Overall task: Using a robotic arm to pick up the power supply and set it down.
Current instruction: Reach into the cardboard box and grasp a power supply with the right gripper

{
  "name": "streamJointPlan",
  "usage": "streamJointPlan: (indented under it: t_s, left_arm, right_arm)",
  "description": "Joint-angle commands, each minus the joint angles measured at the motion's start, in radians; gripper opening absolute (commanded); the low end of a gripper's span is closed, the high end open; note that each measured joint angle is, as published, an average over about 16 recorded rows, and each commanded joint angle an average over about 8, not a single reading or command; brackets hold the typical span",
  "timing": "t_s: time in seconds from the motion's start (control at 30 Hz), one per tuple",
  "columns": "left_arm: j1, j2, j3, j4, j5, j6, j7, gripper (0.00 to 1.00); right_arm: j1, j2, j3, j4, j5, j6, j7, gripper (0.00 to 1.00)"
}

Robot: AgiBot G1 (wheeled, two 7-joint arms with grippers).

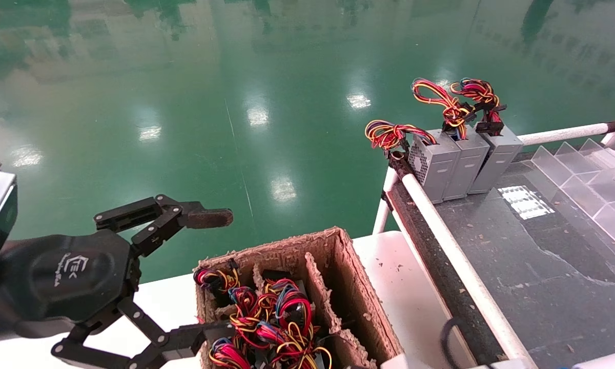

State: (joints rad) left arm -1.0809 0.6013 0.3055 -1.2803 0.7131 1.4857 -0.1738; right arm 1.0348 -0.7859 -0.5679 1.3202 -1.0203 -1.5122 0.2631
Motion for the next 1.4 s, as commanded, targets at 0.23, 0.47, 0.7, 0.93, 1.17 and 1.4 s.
streamJointPlan:
  t_s: [0.23, 0.47, 0.7, 0.93, 1.17, 1.4]
  left_arm:
    - [0.000, 0.000, 0.000, 0.000, 0.000, 0.000, 0.000, 1.00]
    - [0.000, 0.000, 0.001, 0.000, 0.000, 0.000, 0.000, 1.00]
    - [0.000, 0.000, 0.001, 0.000, -0.001, 0.000, 0.000, 1.00]
    - [0.000, -0.001, 0.001, 0.000, -0.001, -0.001, 0.001, 1.00]
    - [0.000, -0.001, 0.002, 0.000, -0.001, -0.001, 0.001, 1.00]
    - [0.000, -0.001, 0.002, 0.000, -0.001, -0.001, 0.001, 1.00]
  right_arm:
    - [-0.006, -0.055, -0.045, -0.002, -0.046, 0.013, 0.010, 1.00]
    - [0.006, -0.102, -0.076, -0.028, -0.093, 0.028, 0.019, 1.00]
    - [0.026, -0.150, -0.102, -0.072, -0.128, 0.030, 0.025, 1.00]
    - [0.033, -0.170, -0.106, -0.085, -0.127, 0.025, 0.017, 1.00]
    - [0.024, -0.161, -0.099, -0.064, -0.105, 0.016, 0.009, 1.00]
    - [0.010, -0.158, -0.111, -0.061, -0.112, 0.006, 0.010, 1.00]
